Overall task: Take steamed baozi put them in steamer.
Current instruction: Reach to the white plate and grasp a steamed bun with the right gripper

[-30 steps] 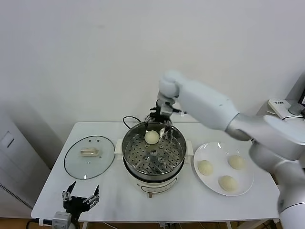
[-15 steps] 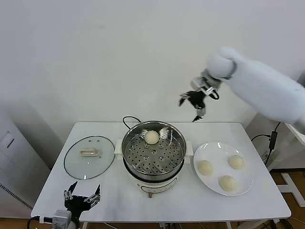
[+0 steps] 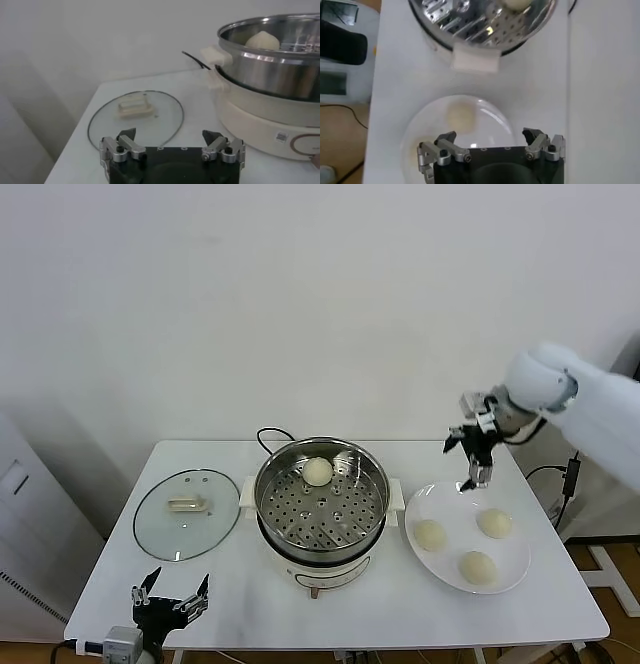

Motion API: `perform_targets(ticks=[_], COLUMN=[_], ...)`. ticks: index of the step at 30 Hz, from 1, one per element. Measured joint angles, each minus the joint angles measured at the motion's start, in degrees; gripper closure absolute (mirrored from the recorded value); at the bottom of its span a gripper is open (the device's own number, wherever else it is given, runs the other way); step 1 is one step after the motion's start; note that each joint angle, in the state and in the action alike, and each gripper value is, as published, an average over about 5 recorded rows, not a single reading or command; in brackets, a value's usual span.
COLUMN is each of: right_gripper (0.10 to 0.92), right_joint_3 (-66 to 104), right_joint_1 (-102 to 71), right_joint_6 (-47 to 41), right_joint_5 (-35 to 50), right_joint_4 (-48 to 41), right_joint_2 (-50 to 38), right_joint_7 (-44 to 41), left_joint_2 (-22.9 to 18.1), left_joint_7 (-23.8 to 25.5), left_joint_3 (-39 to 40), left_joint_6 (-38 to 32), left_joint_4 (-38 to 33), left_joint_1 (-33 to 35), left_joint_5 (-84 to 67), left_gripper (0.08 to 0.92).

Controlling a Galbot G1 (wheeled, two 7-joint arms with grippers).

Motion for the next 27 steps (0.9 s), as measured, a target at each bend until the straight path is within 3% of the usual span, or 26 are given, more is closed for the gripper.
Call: perform_targets(ticks=[13,27], right_gripper=[0.203,0.203], right_joint_3=[12.2,19.7], right_joint_1=[-19.2,-28.3], right_joint_6=[0.6,4.2], right_joint_5=[-6.0,-14.0], right_joint_4=[-1.8,-7.5], right_joint_2=[2.8,8.6], right_joint_7=[2.2,3.7], left_joint_2=[0.2,0.0], left_joint_7=[-0.1,-0.1], left_joint_3=[0.2,0.0], left_joint_6=[-0.1,-0.3], left_joint_4=[-0.1,0.5], left_joint_1=[1.7,1.9], left_joint_5=[-0.6,-0.6], left_gripper=[0.177,0.177])
